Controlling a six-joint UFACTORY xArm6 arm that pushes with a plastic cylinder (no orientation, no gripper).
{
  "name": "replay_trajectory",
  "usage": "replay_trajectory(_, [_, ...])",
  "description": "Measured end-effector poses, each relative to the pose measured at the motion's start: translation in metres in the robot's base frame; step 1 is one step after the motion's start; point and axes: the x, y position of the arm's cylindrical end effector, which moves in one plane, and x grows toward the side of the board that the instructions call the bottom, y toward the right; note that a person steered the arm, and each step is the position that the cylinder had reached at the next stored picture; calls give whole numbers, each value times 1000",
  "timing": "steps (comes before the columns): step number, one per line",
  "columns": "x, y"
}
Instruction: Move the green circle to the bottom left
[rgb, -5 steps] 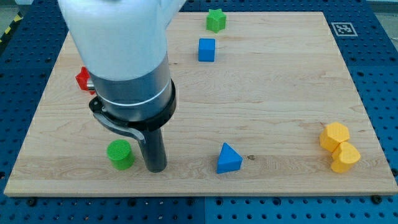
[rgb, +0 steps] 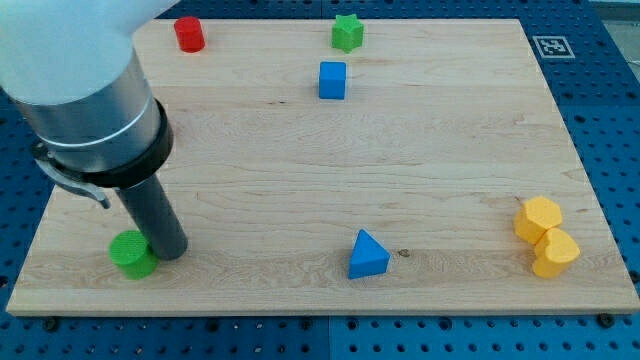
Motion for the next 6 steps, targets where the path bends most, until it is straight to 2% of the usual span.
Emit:
replay_trajectory(1, [0, -14])
replay_trajectory(2, [-22, 10])
replay_trajectory(4, [-87, 59])
replay_trajectory(6, [-96, 65])
